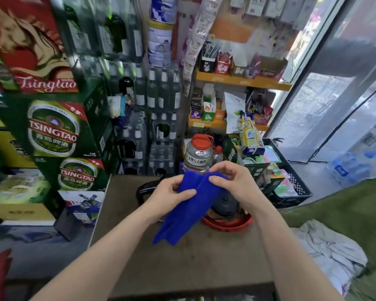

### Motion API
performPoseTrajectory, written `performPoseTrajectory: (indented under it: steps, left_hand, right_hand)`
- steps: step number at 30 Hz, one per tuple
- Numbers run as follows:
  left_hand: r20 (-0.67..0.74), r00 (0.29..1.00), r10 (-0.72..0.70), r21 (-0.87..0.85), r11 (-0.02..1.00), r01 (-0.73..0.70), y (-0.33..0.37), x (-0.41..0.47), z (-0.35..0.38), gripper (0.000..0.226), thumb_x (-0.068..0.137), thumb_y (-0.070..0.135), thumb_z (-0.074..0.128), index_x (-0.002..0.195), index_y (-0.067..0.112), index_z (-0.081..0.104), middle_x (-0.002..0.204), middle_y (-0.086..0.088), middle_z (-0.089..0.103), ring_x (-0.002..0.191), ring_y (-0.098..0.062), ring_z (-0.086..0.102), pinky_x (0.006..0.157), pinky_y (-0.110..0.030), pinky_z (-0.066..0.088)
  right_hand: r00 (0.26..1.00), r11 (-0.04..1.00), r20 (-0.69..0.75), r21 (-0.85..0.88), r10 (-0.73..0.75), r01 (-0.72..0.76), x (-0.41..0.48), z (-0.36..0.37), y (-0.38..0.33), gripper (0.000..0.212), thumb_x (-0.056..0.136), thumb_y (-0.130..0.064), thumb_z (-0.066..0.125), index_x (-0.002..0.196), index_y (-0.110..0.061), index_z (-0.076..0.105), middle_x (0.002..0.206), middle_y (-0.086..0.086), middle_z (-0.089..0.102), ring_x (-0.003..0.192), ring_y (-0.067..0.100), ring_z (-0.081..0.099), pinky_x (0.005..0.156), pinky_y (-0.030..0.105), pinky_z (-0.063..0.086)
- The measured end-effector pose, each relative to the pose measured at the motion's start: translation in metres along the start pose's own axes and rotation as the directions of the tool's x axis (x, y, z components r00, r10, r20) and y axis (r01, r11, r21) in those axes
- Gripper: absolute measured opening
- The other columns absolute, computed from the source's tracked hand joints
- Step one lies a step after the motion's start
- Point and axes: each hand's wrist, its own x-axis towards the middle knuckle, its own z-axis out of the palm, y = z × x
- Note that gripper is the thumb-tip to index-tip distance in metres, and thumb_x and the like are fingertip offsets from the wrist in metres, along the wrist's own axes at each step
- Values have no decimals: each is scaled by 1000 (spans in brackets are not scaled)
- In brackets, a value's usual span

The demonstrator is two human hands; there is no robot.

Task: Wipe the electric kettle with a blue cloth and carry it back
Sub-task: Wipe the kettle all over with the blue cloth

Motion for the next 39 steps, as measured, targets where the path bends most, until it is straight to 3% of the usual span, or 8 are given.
performPoseTrajectory:
  steps: [7, 10, 15, 19, 30, 32, 35, 39]
  left_hand:
    - [-131, 991, 10, -145, 989, -29, 5, -8, -3, 25, 94, 9, 63, 117, 17, 67, 109, -2, 75, 103, -19, 70, 86, -32, 58]
    - [-155, 987, 41, -200, 977, -72, 8, -9, -6, 28, 94, 6, 62, 120, 15, 66, 111, -4, 74, 102, -20, 71, 85, -31, 58]
    - [-196, 980, 32, -242, 967, -80, 14, -10, -8, 22, 101, 15, 52, 114, 21, 69, 107, -5, 76, 98, -20, 72, 76, -29, 57]
    - [-362, 930, -62, -413, 905, -100, 21, -9, -21, 23, 103, 23, 48, 113, 20, 69, 106, -1, 76, 102, -22, 71, 81, -38, 57]
    - [-497, 867, 24, -164, 979, -122, 48, -9, -43, 23, 101, 36, 51, 94, 35, 72, 84, 5, 76, 87, -19, 71, 84, -49, 57]
    - [-403, 910, 98, -126, 979, -162, 54, -11, -31, 23, 101, 38, 49, 102, 35, 72, 74, 11, 72, 74, -10, 67, 74, -41, 53]
    - [-244, 949, 197, -131, 964, -234, 61, -9, -20, 33, 97, 36, 56, 128, 27, 64, 104, 8, 75, 100, -10, 70, 88, -33, 55]
    - [-345, 911, 225, -36, 967, -252, 63, -3, -31, 28, 100, 7, 52, 121, 20, 65, 102, -2, 74, 97, -18, 70, 85, -34, 56]
  right_hand:
    - [941, 901, -266, -427, -211, 82, 8, 41, -12, 17, 89, -31, 78, 93, -25, 63, 94, -8, 58, 89, 6, 56, 75, 18, 42]
    - [977, 953, -211, -303, -44, -22, 7, 54, -21, 23, 92, -46, 72, 91, -24, 71, 89, -9, 71, 83, 6, 65, 71, 20, 46]
    - [992, 967, -69, 237, 110, -91, 14, 60, -27, 8, 91, -10, 77, 97, -14, 75, 84, -5, 77, 80, 9, 74, 67, 22, 57]
    - [982, 917, -68, 375, 174, -136, 20, 59, -34, 17, 90, 2, 74, 105, -7, 74, 92, 8, 77, 82, 17, 75, 73, 26, 64]
    - [929, 996, -362, 71, 84, -62, 23, 56, -66, 15, 94, -13, 73, 91, -28, 71, 94, 3, 75, 97, 26, 75, 84, 53, 64]
    - [945, 1000, -327, -16, -7, 1, 24, 68, -73, 10, 95, -19, 71, 93, -29, 72, 96, 1, 76, 97, 21, 74, 86, 52, 63]
    - [976, 981, -181, -172, -119, 88, 20, 79, -88, 25, 103, -30, 59, 91, -19, 79, 88, 6, 78, 90, 19, 74, 88, 49, 61]
    - [976, 983, -166, -134, -144, 122, 18, 60, -97, 17, 99, -23, 67, 111, -18, 78, 101, 1, 79, 98, 15, 76, 91, 35, 63]
